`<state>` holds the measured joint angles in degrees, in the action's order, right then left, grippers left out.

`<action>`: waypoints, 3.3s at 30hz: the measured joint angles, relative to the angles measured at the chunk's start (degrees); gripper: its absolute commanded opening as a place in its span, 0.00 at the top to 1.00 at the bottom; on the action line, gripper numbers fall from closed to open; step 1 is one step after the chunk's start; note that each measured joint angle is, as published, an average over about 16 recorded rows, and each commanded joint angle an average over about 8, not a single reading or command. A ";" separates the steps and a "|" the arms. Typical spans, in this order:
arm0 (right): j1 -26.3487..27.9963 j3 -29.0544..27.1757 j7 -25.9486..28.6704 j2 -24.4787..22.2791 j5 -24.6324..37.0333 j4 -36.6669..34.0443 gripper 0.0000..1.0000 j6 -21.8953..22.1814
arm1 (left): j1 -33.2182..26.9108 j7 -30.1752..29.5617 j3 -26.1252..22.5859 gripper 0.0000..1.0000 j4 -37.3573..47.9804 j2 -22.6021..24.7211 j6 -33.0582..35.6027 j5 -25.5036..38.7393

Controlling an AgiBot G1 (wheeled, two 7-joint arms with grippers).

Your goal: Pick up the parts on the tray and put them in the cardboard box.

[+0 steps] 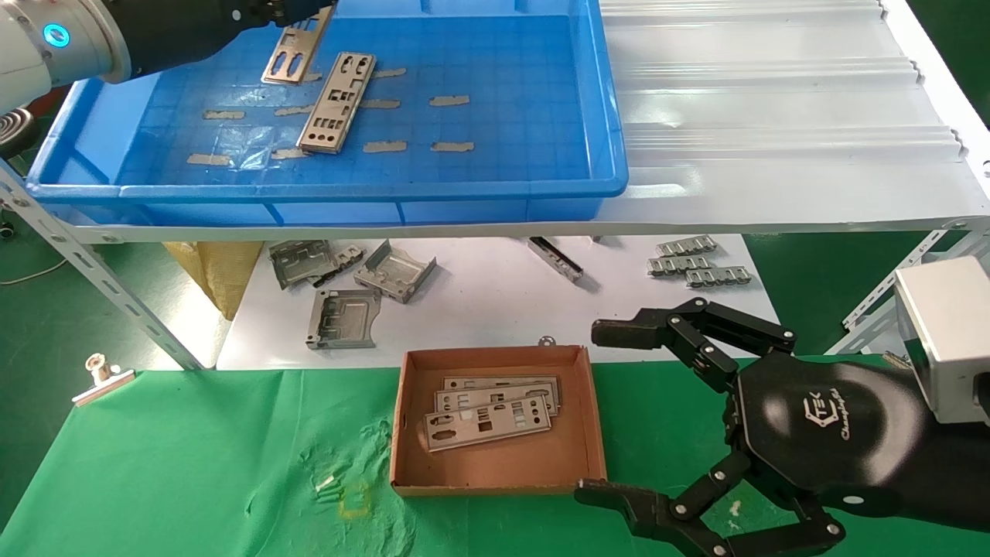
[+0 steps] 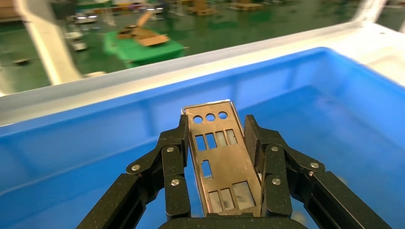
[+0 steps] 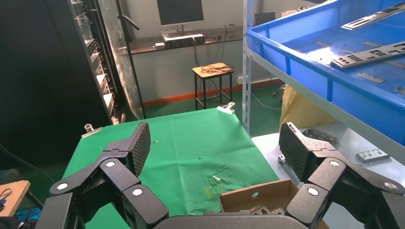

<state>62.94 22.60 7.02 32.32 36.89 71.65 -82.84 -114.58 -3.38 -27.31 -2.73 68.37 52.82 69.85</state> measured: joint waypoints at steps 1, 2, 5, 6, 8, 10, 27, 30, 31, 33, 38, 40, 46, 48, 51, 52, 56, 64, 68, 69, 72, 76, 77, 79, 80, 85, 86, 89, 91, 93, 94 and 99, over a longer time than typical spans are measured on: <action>0.00 0.00 0.00 0.00 0.00 0.00 0.00 0.00 | -0.09 0.01 0.03 1.00 -0.12 -0.13 1.43 -0.08; 0.00 0.00 0.00 0.00 0.00 0.00 0.00 0.00 | -0.17 0.02 0.05 1.00 -0.26 -0.26 2.92 -0.16; 0.00 0.00 0.00 0.00 0.00 0.00 0.00 0.00 | -0.32 0.09 0.06 1.00 -0.72 -0.62 7.77 -0.31; 0.00 0.00 0.00 0.00 0.00 0.00 0.00 0.00 | -0.36 0.12 0.03 1.00 -0.88 -0.74 9.48 -0.33; 0.00 0.00 0.00 0.00 0.00 0.00 0.00 0.00 | -0.43 0.21 -0.06 1.00 -1.24 -0.96 12.92 -0.31; 0.00 0.00 0.00 0.00 0.00 0.00 0.00 0.00 | -0.50 0.36 -0.23 1.00 -1.64 -1.16 16.36 -0.20; 0.00 0.00 0.00 0.00 0.00 0.00 0.00 0.00 | 3.70 4.68 -5.25 1.00 -13.31 -2.69 38.00 -0.86; 0.00 0.01 0.00 0.00 0.00 0.00 0.00 0.00 | 6.46 5.24 -7.82 1.00 -18.54 -3.41 39.05 -2.55; 0.00 0.01 0.00 0.00 0.00 0.00 0.00 0.00 | 7.45 5.45 -8.79 1.00 -20.33 -3.66 39.14 -3.20; 0.00 0.01 0.00 0.00 0.00 0.00 0.00 0.00 | 9.41 5.98 -10.88 1.00 -23.76 -4.19 39.13 -4.51; 0.00 0.01 0.00 0.00 0.00 0.00 0.00 0.00 | 13.80 8.98 -16.30 1.00 -29.69 -4.89 38.16 -6.48; 0.00 0.01 0.00 0.00 0.00 0.00 0.00 0.00 | 15.31 11.17 -18.21 1.00 -30.56 -4.65 37.39 -6.57; 0.00 0.01 0.00 0.00 -0.01 0.00 0.00 0.00 | 18.61 19.14 -22.15 1.00 -27.80 -2.18 34.28 -4.92; 0.00 0.01 0.00 0.00 -0.01 0.00 0.00 0.00 | 19.42 21.95 -22.92 1.00 -25.73 -0.92 32.98 -3.93; 0.00 0.01 0.00 0.00 -0.01 0.00 0.00 0.00 | 20.53 25.91 -23.72 1.00 -22.27 1.15 30.86 -2.44; 0.00 0.01 0.00 0.00 -0.01 0.00 0.00 0.00 | 20.85 27.04 -23.90 1.00 -21.09 1.85 30.16 -2.06; 0.00 0.01 0.00 0.00 -0.01 0.00 0.00 0.00 | 21.77 31.10 -24.36 1.00 -16.60 4.46 27.21 -0.95; 0.00 0.01 -0.01 0.00 -0.01 0.00 0.00 0.00 | 22.41 36.60 -24.52 0.65 -10.35 8.01 21.27 -0.41; 0.00 0.01 -0.01 0.00 -0.01 0.00 0.00 0.00 | 22.51 37.78 -24.57 0.17 -9.10 8.85 18.83 -0.68; 0.00 0.01 -0.01 0.00 -0.01 0.00 0.00 0.00 | 22.55 38.01 -24.61 0.10 -8.99 8.98 18.33 -0.76; 0.00 0.01 -0.01 0.00 -0.01 0.00 0.00 0.00 | 22.72 38.45 -24.81 0.00 -9.02 9.19 17.17 -1.04; 0.00 0.01 -0.01 0.00 -0.01 0.00 0.00 0.00 | 22.92 38.71 -25.15 0.00 -9.52 9.27 16.20 -1.49; 0.00 0.01 -0.01 0.00 -0.01 0.00 0.00 0.00 | 22.95 38.78 -25.26 0.00 -9.69 9.28 16.05 -1.61; 0.00 0.01 -0.01 0.00 -0.01 0.00 0.00 0.00 | 22.97 38.95 -25.45 0.00 -10.04 9.26 15.88 -1.87; 0.00 0.01 -0.01 0.00 -0.01 0.00 0.00 0.00 | 22.97 39.06 -25.54 0.00 -10.20 9.24 15.88 -2.01; 0.00 0.01 -0.01 -0.01 -0.01 0.00 0.00 0.01 | 22.83 39.76 -25.85 0.00 -10.67 9.07 16.69 -2.91; 0.00 0.01 -0.01 -0.01 -0.01 0.00 0.00 0.01 | 22.77 39.93 -25.90 0.00 -10.69 9.02 16.97 -3.10; 0.00 0.02 -0.01 -0.01 -0.01 0.00 0.00 0.01 | 22.55 40.52 -26.04 0.00 -10.55 8.88 17.93 -3.60; 0.00 0.02 -0.01 -0.01 -0.01 0.00 0.00 0.01 | 22.38 40.92 -26.12 0.00 -10.31 8.81 18.54 -3.88; 0.00 0.02 -0.01 -0.01 -0.01 0.00 0.00 0.01 | 22.19 41.23 -26.14 0.00 -9.94 8.73 19.20 -4.22; 0.00 0.02 -0.01 -0.01 -0.01 0.00 0.00 0.01 | 22.10 41.35 -26.12 0.00 -9.71 8.69 19.55 -4.42; 0.00 0.02 -0.01 -0.01 -0.01 0.00 0.00 0.01 | 21.66 40.93 -25.75 0.00 -8.09 8.50 21.70 -5.73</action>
<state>62.95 22.62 7.01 32.31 36.88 71.65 -82.83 -92.92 37.54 -53.06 -10.82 76.87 74.51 64.12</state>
